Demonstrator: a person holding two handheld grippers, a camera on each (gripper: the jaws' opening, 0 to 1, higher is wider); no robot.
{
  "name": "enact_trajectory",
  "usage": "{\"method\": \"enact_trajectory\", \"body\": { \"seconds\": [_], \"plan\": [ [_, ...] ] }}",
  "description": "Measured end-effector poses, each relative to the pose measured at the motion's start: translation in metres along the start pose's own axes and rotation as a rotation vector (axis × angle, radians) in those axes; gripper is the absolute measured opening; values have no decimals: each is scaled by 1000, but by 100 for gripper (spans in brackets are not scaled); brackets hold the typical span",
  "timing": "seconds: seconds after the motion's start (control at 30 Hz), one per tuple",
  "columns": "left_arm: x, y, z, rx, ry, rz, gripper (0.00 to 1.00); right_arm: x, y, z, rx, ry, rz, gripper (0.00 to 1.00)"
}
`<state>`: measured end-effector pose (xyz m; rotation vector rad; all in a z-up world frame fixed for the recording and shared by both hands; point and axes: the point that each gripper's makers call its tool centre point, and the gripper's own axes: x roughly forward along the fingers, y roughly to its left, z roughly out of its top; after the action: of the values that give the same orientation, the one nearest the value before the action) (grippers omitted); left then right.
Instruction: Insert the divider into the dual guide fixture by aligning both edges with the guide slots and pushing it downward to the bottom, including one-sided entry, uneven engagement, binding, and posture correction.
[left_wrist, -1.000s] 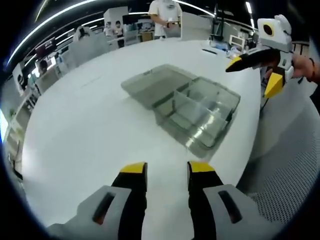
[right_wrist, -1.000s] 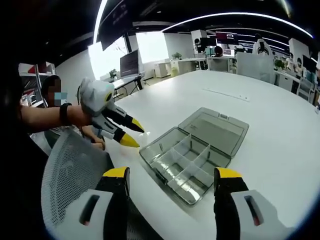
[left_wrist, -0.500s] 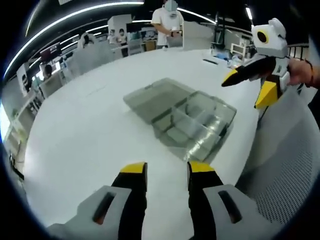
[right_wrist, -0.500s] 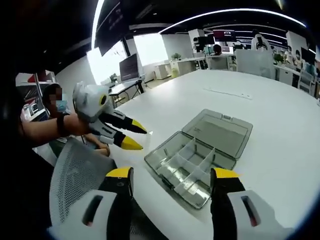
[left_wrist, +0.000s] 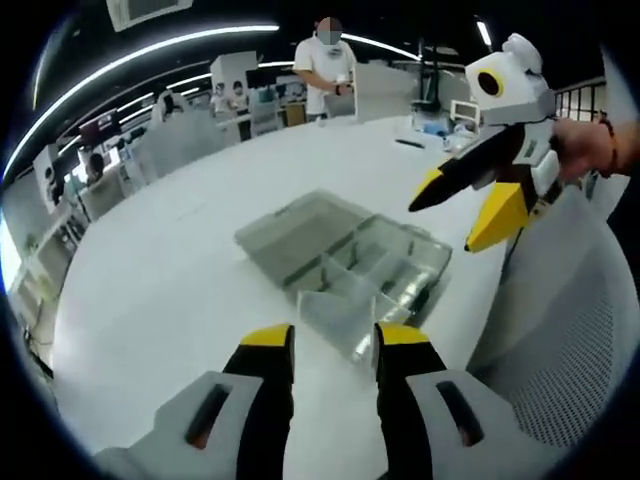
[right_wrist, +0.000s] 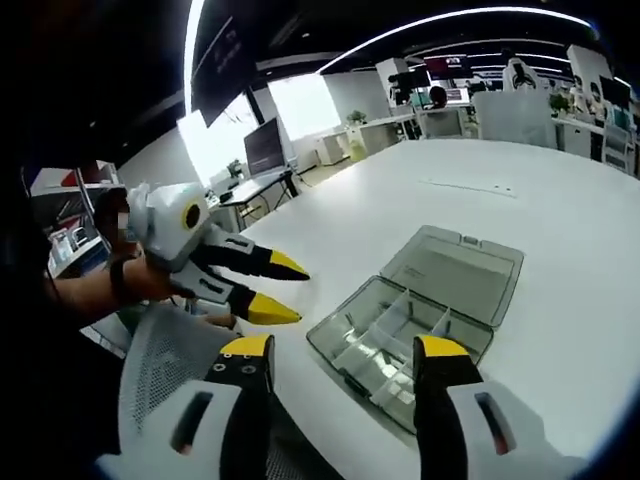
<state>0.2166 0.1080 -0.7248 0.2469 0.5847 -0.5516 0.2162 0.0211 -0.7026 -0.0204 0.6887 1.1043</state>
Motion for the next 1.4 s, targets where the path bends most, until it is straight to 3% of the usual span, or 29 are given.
{"method": "enact_trajectory", "body": {
  "seconds": [0.57,1.4],
  "plan": [
    [-5,-17,18,23,-59,-22,30,9,13,9,44,-24,54,43],
    [-4,-49,36,138,-113,-86,30,12,26,13,170,-27,139,6]
  ]
}}
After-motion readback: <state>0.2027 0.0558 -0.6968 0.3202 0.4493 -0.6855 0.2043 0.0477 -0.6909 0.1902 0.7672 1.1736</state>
